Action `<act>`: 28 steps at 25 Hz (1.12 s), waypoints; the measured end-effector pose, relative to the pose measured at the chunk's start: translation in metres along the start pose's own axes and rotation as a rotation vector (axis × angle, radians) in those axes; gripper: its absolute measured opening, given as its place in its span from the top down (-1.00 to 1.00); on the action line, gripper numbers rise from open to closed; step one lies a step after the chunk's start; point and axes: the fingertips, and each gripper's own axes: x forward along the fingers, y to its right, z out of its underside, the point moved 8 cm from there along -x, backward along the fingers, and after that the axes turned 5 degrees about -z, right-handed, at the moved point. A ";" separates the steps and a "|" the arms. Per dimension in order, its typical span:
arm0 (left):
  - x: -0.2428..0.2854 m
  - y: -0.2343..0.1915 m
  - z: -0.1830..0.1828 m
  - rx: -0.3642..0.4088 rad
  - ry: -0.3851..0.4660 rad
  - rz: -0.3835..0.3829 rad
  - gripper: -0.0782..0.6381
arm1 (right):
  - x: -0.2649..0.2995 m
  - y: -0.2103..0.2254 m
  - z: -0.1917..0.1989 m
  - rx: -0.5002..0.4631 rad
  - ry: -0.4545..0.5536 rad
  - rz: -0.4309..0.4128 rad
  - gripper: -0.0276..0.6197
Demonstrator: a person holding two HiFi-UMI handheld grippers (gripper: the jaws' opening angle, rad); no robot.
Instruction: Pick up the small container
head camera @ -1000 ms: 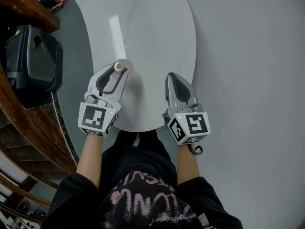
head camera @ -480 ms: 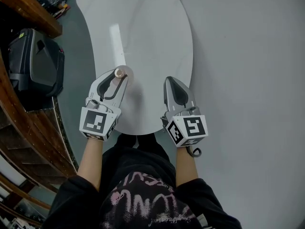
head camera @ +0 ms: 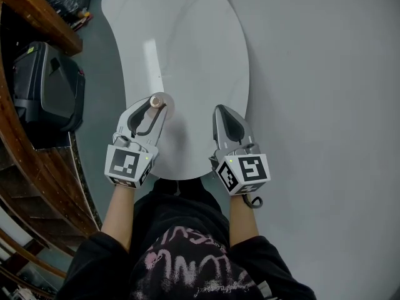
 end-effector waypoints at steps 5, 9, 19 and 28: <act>0.000 0.001 -0.007 0.008 0.000 -0.005 0.44 | -0.001 0.002 -0.008 -0.008 0.003 -0.007 0.84; -0.001 0.002 -0.010 0.016 -0.002 -0.006 0.44 | -0.001 0.003 -0.011 -0.015 0.007 -0.018 0.84; -0.003 0.003 -0.018 0.018 0.013 -0.012 0.44 | -0.001 0.003 -0.020 -0.035 0.020 -0.034 0.84; -0.007 0.001 -0.029 0.024 0.028 -0.018 0.44 | -0.002 -0.001 -0.031 -0.047 0.038 -0.039 0.84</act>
